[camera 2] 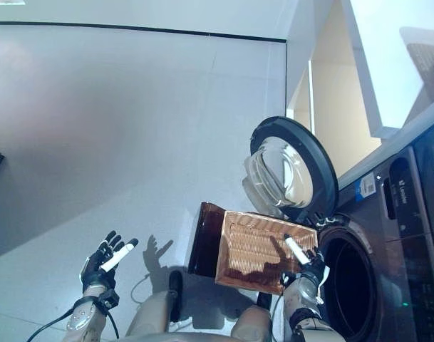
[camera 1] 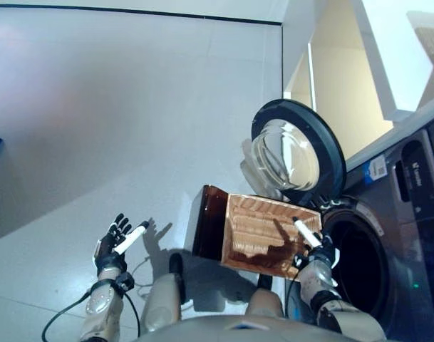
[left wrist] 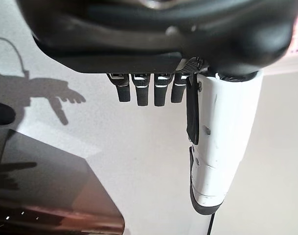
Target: Pick up the clothes and place them into the washing machine
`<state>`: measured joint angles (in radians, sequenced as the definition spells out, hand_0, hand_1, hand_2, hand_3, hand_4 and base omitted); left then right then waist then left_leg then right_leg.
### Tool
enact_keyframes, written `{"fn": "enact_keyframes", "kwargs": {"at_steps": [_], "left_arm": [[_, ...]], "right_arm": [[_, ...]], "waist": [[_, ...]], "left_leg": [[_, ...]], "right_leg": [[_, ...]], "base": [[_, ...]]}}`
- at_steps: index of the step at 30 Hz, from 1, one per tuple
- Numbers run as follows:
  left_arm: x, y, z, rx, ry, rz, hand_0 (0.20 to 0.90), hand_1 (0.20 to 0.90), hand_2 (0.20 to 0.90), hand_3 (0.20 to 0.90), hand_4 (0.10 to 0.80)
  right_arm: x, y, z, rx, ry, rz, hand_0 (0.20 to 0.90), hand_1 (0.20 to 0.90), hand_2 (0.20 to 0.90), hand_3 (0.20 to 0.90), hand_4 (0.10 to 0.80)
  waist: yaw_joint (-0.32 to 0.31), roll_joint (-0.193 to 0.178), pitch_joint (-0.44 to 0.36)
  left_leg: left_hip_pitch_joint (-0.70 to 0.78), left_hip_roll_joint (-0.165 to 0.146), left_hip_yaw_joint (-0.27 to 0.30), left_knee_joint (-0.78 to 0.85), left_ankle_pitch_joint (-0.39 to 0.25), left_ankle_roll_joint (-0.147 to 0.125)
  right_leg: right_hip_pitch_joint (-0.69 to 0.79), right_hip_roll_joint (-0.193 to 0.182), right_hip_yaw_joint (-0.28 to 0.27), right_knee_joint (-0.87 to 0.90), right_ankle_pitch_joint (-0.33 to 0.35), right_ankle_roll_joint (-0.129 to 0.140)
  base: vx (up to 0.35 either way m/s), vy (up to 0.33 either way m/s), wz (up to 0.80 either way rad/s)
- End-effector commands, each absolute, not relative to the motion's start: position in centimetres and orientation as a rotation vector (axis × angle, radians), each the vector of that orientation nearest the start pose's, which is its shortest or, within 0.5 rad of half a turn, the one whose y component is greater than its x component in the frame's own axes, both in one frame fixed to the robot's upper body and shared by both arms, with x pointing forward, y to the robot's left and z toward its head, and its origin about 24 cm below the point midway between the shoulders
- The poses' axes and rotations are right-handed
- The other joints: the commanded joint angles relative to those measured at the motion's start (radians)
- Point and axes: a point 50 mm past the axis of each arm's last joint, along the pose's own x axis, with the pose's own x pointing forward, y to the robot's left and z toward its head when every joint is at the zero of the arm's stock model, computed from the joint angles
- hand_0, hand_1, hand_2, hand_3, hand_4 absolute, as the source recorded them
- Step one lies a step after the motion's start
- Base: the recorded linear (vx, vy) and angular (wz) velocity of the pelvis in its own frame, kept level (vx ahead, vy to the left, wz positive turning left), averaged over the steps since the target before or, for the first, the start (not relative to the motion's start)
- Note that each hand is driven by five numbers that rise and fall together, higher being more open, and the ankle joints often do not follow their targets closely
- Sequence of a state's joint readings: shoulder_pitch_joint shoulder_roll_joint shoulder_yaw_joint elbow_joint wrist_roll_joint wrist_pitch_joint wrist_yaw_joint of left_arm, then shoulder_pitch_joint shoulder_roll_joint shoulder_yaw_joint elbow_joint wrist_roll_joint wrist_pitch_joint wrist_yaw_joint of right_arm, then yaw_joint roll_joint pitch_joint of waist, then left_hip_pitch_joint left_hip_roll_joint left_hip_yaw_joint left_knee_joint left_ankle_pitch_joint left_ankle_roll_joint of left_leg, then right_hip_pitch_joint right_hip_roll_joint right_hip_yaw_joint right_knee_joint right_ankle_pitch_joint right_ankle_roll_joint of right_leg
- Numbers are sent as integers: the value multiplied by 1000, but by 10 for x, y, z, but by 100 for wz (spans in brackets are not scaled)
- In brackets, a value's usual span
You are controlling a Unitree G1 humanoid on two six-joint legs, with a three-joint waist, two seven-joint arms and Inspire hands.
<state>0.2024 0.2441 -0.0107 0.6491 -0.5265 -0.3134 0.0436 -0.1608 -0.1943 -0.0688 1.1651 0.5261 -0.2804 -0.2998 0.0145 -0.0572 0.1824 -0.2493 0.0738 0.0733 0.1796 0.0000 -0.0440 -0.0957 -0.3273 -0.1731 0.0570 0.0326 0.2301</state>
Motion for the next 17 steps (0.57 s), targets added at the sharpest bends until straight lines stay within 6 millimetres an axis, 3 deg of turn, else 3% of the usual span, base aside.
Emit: {"fn": "enact_keyframes", "kwargs": {"at_steps": [1, 8, 17], "left_arm": [[153, 255, -81, -152, 377, 381, 900, 900, 900, 900, 800], [147, 246, -93, -139, 450, 354, 900, 900, 900, 900, 800], [142, 238, -105, -85, 522, 330, 900, 900, 900, 900, 800]], "right_arm": [[165, -283, -110, 70, 649, -735, 900, 900, 900, 900, 800], [145, -268, -124, -20, 736, -624, 900, 900, 900, 900, 800], [143, -250, -129, -24, 756, -584, 900, 900, 900, 900, 800]], "waist": [[8, 8, -78], [-7, 9, -128], [-8, 9, -177]], "left_leg": [[114, 71, -29, -144, 58, -83], [198, 80, 0, -256, 100, -98], [237, 83, 21, -267, 92, -98]], "right_leg": [[-33, 25, 13, -70, 141, -16], [15, 46, 0, -99, 137, -11], [52, 55, -8, -130, 143, -7]], "base": [[104, -11, -4], [62, 7, -5], [8, 6, -2]]}}
